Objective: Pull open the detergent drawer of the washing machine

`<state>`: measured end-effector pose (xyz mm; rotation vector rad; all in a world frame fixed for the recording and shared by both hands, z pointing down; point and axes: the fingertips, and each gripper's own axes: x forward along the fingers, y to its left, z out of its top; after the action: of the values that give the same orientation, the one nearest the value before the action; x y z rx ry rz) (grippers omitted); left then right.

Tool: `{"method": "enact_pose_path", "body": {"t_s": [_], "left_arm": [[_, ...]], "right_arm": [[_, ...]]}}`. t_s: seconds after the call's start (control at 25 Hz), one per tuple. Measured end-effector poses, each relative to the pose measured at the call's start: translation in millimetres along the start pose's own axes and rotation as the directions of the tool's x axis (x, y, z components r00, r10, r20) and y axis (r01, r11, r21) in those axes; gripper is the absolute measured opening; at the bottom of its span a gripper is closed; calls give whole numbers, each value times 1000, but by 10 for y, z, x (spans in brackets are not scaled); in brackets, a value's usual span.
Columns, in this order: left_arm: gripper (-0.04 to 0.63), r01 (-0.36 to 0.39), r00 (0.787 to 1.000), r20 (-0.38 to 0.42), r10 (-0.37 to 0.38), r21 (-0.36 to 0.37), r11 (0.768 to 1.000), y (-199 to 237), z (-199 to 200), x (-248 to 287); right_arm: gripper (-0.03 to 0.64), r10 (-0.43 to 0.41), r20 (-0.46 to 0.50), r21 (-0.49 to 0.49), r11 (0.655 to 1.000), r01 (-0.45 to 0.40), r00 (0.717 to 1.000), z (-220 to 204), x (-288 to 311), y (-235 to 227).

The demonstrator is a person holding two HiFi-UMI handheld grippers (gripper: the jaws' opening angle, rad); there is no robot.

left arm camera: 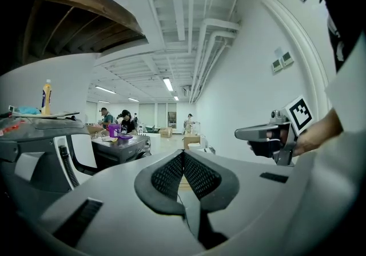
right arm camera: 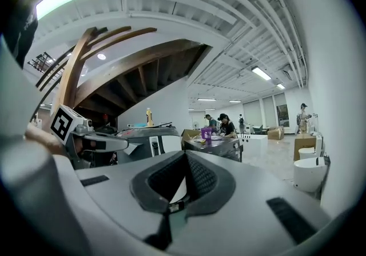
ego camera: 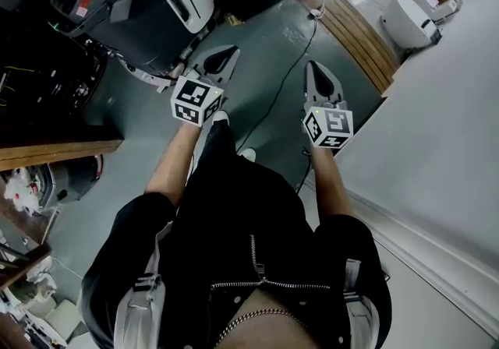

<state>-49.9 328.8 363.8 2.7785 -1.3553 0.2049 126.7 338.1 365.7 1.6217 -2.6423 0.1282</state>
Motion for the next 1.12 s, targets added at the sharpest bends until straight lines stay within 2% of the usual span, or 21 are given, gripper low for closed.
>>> {"method": "enact_pose_path", "body": {"t_s": [0.24, 0.52, 0.84, 1.12], "left_arm": [[18, -1, 1000, 0, 1, 5, 1000, 12, -27, 15], [18, 7, 1000, 14, -7, 0, 1000, 129, 34, 235], [18, 24, 1000, 14, -24, -17, 1000, 493, 9, 801], [18, 50, 999, 21, -50, -16, 999, 961, 173, 1482]], "right_arm": [[5, 18, -17, -11, 1000, -19, 1000, -75, 57, 42], [5, 1, -11, -19, 1000, -1, 1000, -13, 252, -114], [3, -13, -30, -23, 1000, 13, 999, -33, 785, -395], [5, -41, -52, -1, 999, 41, 998, 45, 1439, -828]]}}
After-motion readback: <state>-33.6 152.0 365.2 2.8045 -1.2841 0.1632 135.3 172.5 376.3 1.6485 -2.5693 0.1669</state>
